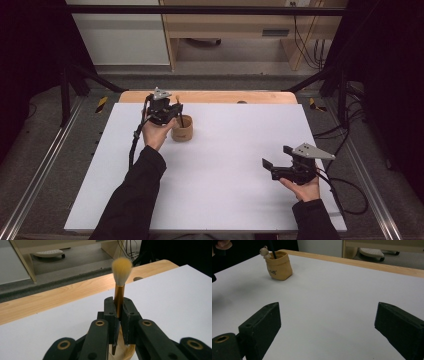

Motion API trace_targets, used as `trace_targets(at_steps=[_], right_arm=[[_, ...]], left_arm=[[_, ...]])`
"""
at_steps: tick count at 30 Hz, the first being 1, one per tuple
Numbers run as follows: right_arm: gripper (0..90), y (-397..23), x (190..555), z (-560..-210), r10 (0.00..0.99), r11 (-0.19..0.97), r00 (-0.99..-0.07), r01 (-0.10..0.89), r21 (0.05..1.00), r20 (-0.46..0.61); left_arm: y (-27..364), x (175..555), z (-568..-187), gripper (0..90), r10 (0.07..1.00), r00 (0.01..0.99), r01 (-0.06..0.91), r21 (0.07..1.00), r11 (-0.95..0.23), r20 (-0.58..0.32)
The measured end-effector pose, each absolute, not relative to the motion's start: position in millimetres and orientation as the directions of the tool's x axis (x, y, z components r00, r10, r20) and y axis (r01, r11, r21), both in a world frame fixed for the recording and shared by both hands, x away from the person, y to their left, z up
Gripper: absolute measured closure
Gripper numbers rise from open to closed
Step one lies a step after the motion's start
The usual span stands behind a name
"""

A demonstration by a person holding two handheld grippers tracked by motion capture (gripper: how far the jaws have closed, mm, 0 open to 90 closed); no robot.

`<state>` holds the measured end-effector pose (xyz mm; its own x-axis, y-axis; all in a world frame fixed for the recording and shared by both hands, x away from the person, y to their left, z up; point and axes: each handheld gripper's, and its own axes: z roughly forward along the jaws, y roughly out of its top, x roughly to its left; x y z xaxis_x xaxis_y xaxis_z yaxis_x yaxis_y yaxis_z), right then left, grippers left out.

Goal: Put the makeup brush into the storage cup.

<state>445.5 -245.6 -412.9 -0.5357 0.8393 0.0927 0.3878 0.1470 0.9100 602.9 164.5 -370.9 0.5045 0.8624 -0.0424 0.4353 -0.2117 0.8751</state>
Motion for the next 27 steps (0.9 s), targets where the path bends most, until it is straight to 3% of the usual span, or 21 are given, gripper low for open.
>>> trace_targets(at_steps=[27], right_arm=[[7.0,-243.6,445.5,-413.1,0.836,0.144,-0.539,0.395,0.908,0.102]], left_arm=[[149.2,603.7,-389.6,83.1,0.853,0.521,0.466,0.840,-0.278,-0.007]])
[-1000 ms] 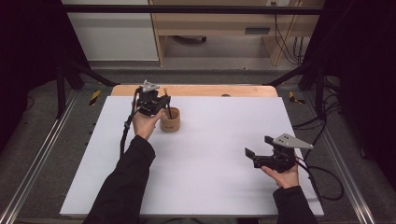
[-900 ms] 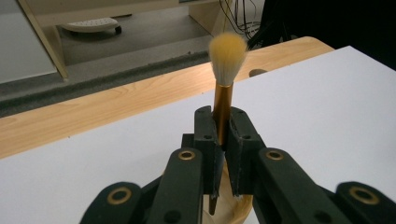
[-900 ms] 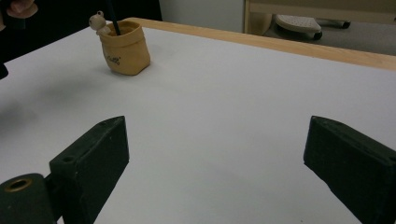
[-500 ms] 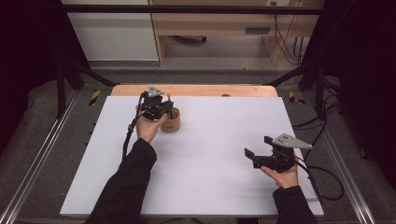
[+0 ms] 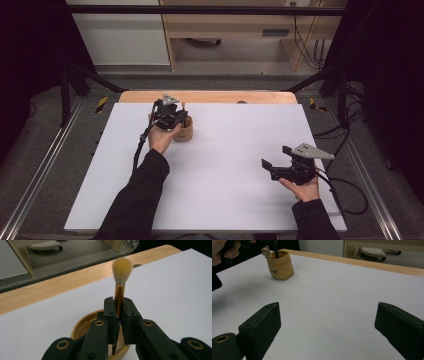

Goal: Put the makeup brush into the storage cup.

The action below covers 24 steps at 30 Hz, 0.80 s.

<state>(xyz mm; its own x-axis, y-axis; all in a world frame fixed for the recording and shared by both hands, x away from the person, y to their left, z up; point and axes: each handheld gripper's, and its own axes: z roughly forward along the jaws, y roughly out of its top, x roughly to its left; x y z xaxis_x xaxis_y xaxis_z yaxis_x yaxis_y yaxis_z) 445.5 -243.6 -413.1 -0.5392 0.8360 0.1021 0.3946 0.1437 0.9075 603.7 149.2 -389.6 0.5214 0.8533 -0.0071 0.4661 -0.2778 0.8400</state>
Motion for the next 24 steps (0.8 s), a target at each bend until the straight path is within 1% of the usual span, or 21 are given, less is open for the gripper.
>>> trace_targets(at_steps=[2,5,8,12,16,19,24], right_arm=[[7.0,-243.4,445.4,-413.2,0.836,0.145,-0.540,0.395,0.907,0.101],[7.0,-243.8,445.6,-412.8,0.836,0.143,-0.540,0.393,0.908,0.102],[7.0,-244.1,445.5,-412.8,0.836,0.145,-0.540,0.391,0.909,0.099],[6.9,-244.2,445.5,-412.8,0.836,0.146,-0.539,0.390,0.909,0.097],[6.8,-245.0,444.7,-411.7,0.839,0.138,-0.535,0.391,0.910,0.103],[6.7,-246.1,444.6,-411.4,0.838,0.142,-0.538,0.384,0.912,0.096],[6.4,-246.1,444.2,-411.2,0.837,0.136,-0.538,0.378,0.916,0.097]], left_arm=[[149.3,602.4,-389.2,82.7,0.855,0.519,0.462,0.841,-0.280,0.000],[151.1,601.8,-386.8,77.5,0.860,0.510,0.457,0.848,-0.269,-0.002],[156.1,600.1,-382.7,68.2,0.869,0.495,0.454,0.855,-0.251,-0.007],[163.2,596.4,-377.6,61.2,0.873,0.487,0.438,0.870,-0.225,-0.019],[170.5,590.7,-370.8,54.4,0.868,0.495,0.425,0.882,-0.203,-0.039],[174.8,584.9,-364.8,50.9,0.855,0.516,0.419,0.888,-0.190,-0.061],[179.3,575.2,-359.0,43.9,0.835,0.547,0.405,0.893,-0.195,-0.066]])
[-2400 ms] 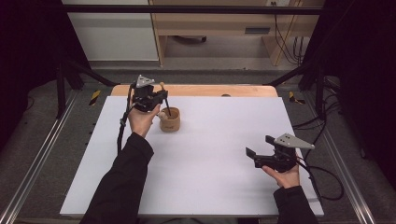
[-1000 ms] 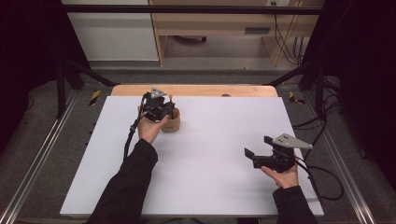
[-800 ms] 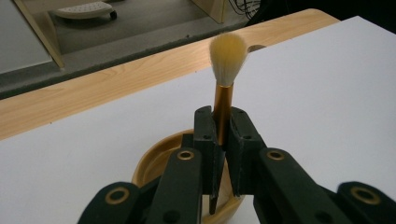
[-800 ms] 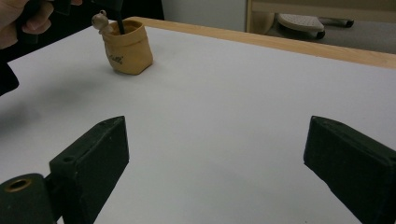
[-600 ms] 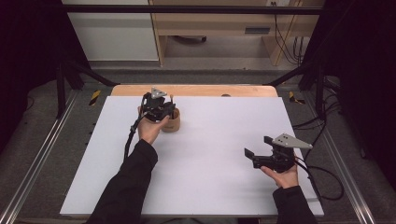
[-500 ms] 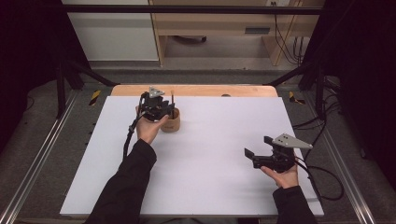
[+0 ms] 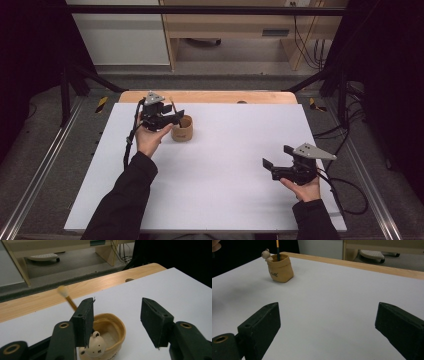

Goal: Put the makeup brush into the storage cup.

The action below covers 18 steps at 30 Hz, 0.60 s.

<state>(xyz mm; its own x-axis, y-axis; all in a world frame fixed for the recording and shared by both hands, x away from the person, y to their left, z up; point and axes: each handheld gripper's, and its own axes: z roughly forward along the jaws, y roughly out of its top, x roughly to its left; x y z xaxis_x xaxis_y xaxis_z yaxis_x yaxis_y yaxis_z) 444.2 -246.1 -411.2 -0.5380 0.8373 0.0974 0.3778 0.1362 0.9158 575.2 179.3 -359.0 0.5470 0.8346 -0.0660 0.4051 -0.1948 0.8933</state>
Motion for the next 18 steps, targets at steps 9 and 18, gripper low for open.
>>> trace_targets(at_steps=[9,18], right_arm=[[6.2,-247.1,442.5,-409.8,0.833,0.130,-0.544,0.370,0.920,0.101],[6.1,-248.4,441.4,-408.7,0.830,0.129,-0.549,0.362,0.923,0.100]], left_arm=[[190.3,553.5,-354.9,28.3,0.813,0.577,0.377,0.908,-0.180,-0.078],[203.8,525.2,-352.4,22.3,0.795,0.603,0.342,0.922,-0.183,-0.066]])
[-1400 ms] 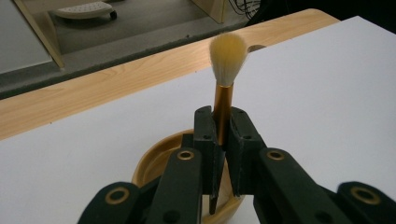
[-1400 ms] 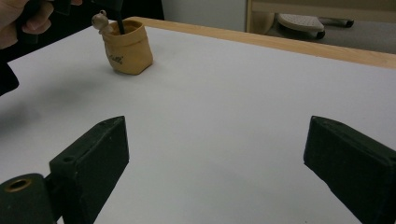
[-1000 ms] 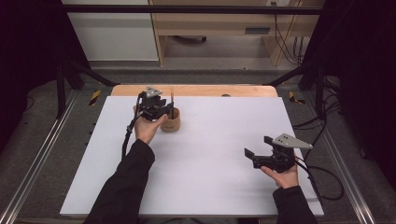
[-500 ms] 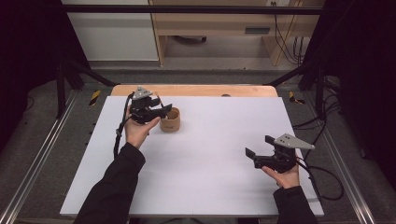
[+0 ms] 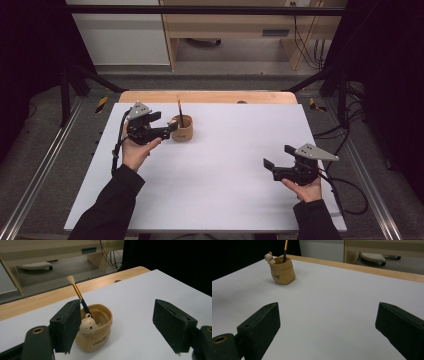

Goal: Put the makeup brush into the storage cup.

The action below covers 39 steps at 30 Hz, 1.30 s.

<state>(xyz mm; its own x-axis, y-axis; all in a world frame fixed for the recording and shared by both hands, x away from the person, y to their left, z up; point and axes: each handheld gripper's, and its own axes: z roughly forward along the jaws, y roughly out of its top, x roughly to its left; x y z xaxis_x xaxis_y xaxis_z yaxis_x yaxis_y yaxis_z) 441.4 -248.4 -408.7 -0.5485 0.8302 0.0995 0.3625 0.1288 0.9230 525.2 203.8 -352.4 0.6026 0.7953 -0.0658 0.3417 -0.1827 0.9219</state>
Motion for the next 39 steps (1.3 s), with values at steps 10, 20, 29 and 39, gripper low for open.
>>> trace_targets(at_steps=[10,20,29,39], right_arm=[[6.1,-248.8,440.9,-408.3,0.831,0.129,-0.547,0.364,0.923,0.099],[5.9,-248.0,441.2,-409.0,0.831,0.133,-0.547,0.366,0.921,0.097],[5.9,-247.9,440.5,-409.0,0.832,0.131,-0.545,0.368,0.920,0.099],[5.9,-249.7,439.2,-410.4,0.836,0.124,-0.538,0.374,0.919,0.106]], left_arm=[[221.4,495.2,-355.4,17.0,0.790,0.611,0.312,0.932,-0.183,-0.049],[243.2,471.8,-365.8,14.2,0.796,0.603,0.305,0.937,-0.169,-0.053],[258.5,453.9,-388.1,11.2,0.802,0.594,0.321,0.932,-0.166,-0.062],[271.5,441.6,-412.9,10.0,0.823,0.562,0.344,0.928,-0.141,-0.083]])
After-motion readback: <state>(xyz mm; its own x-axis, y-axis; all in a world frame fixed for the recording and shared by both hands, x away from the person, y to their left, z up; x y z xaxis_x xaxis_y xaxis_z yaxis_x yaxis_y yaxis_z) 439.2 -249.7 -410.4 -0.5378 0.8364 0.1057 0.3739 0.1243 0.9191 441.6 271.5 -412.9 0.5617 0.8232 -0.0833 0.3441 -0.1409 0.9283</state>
